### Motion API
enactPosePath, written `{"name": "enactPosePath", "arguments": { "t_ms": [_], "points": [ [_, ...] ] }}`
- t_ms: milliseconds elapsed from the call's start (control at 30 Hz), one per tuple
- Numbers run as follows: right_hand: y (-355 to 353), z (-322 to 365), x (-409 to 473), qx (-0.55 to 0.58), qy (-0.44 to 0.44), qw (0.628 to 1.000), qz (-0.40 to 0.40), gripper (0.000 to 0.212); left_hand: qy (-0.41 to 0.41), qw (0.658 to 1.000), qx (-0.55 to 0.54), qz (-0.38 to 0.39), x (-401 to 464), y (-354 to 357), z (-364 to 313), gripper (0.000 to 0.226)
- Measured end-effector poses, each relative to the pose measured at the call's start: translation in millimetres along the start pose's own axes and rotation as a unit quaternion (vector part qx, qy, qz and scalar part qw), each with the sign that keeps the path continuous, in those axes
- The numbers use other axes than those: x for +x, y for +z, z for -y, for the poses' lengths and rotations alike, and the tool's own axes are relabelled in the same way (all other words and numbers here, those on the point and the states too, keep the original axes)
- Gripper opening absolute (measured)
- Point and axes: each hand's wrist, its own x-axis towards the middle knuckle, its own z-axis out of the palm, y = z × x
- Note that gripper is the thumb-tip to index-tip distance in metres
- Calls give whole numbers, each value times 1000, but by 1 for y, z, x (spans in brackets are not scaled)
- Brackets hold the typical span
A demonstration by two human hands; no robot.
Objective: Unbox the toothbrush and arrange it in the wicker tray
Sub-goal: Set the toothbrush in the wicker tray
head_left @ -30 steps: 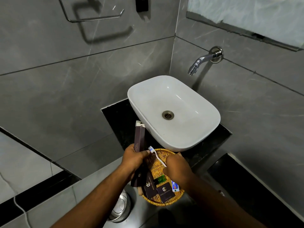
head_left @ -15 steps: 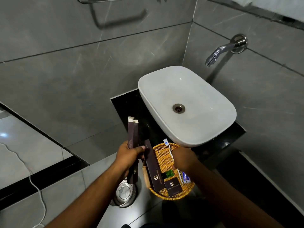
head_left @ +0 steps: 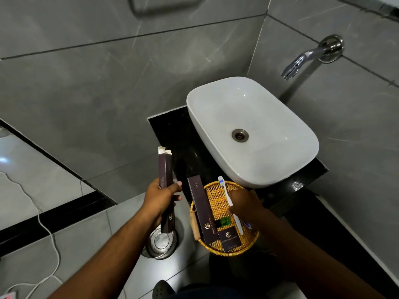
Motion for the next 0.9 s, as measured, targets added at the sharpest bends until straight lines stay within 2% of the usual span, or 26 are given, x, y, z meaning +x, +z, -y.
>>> {"name": "enactPosePath", "arguments": {
  "t_ms": [67, 133, 200, 300, 433, 533, 600, 733, 833, 900],
  "points": [
    [6, -1, -4, 43, 22, 998, -31, 8, 15, 999, 24, -41, 1, -9, 6, 29],
    [11, -1, -7, 64, 33, 995, -66, 12, 35, 993, 32, -111, 5, -20, 15, 41],
    [16, 2, -13, 46, 33, 993, -100, 8, 41, 985, 15, -166, 12, -31, 27, 42],
    [18, 8, -14, -3, 27, 994, -102, 20, 34, 978, 27, -206, 31, -49, 51, 38],
    [24, 11, -6, -26, 54, 995, -83, 20, 5, 963, 167, -213, 61, -77, 106, 39],
    [32, 11, 2, -9, 64, 995, -75, 27, -23, 943, 258, -211, 86, -94, 152, 41],
    [31, 15, 4, -10, 67, 995, -77, 31, -25, 937, 280, -208, 103, -105, 183, 39],
    [28, 19, 7, -62, 15, 988, -142, 29, -63, 930, 299, -204, 135, -119, 244, 40],
    [31, 15, 11, -89, 4, 987, -134, 41, -102, 924, 307, -204, 157, -121, 280, 44],
    [29, 14, 13, -110, -14, 983, -146, 40, -114, 922, 320, -188, 170, -119, 297, 45]
  ]
}}
